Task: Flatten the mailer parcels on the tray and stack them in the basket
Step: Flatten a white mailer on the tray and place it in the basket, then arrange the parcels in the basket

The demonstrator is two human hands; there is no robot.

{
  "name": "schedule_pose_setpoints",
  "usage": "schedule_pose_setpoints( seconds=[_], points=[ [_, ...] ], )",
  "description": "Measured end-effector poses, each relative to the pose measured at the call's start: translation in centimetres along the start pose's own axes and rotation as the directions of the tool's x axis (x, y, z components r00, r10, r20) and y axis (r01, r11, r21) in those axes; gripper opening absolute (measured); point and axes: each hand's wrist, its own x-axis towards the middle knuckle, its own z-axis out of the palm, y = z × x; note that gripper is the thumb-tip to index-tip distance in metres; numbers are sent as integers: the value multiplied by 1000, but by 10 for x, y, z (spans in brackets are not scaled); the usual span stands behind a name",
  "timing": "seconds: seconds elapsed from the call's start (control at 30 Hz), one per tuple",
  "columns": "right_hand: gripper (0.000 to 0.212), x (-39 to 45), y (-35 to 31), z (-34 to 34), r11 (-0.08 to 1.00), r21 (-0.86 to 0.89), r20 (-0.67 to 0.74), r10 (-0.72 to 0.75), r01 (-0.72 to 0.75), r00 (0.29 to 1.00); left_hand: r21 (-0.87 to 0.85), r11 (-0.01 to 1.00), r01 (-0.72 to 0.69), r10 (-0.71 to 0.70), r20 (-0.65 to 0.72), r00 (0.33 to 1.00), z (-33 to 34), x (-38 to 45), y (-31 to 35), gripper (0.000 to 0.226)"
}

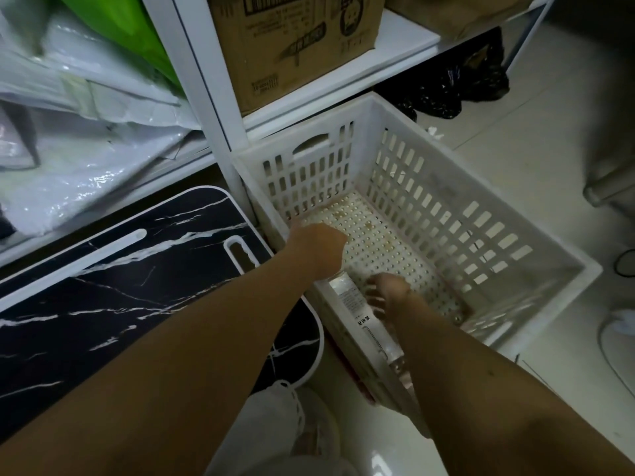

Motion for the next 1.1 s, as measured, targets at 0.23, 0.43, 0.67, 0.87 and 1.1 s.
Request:
schedule_pose_setpoints(
  seconds=[0.23, 0.43, 0.67, 0.87, 1.1],
  points=[
    [25, -49, -48, 36, 976, -141, 268, -122, 164, 956, 75, 984, 162, -158, -56, 986, 1, -26, -1, 27],
    [24, -67, -39, 42, 964, -225, 242, -87, 143, 966, 84, 996, -34, 41, -83, 996, -1, -41, -3, 23],
    [18, -97, -55, 43, 914, -306, 111, -244, 266, 964, -247, 967, -63, 14, -195, 981, -8, -80, -27, 23],
    [23, -150, -96, 101, 652, -543, 90, -581, 529, 809, -307, 943, 129, -201, -217, 955, -29, -154, -92, 29],
    [17, -220, -107, 199, 422, -593, 380, -605, 686, 700, -368, 869, 331, -426, -215, 879, -27, -251, -177, 32]
  ],
)
